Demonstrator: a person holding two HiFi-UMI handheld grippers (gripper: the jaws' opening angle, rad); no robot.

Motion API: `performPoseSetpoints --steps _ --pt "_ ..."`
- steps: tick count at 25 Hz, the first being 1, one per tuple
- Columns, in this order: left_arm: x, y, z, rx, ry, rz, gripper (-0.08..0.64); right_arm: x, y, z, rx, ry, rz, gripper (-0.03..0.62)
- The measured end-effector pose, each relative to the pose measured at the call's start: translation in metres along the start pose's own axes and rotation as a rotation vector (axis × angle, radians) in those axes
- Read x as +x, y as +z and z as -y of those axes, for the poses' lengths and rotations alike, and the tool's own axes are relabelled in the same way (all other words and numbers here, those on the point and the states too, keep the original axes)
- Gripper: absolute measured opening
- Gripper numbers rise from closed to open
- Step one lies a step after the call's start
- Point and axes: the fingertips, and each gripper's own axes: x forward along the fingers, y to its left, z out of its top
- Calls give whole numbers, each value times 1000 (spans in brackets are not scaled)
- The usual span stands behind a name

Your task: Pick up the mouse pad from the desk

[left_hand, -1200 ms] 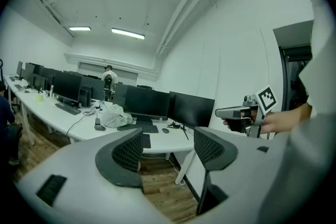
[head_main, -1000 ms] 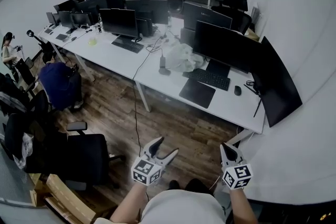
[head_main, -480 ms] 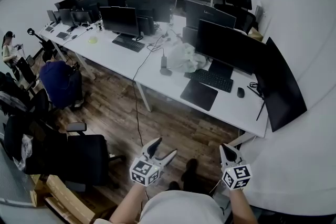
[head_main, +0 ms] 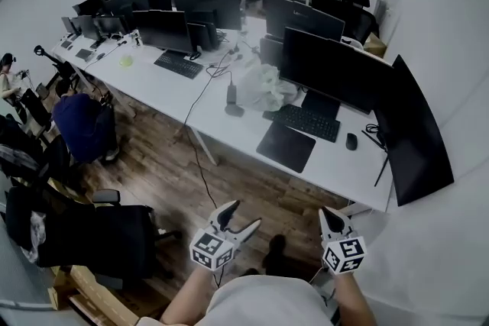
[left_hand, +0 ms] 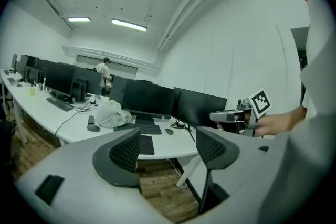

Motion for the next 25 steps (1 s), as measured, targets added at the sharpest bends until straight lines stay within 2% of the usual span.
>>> performPoseSetpoints --steps 13,25 --pt "100 29 -31 7 43 -24 344 68 13 85 30 44 -24 12" --pt "133 24 -59 -28 94 -82 350 110 11 113 62 85 -64 12"
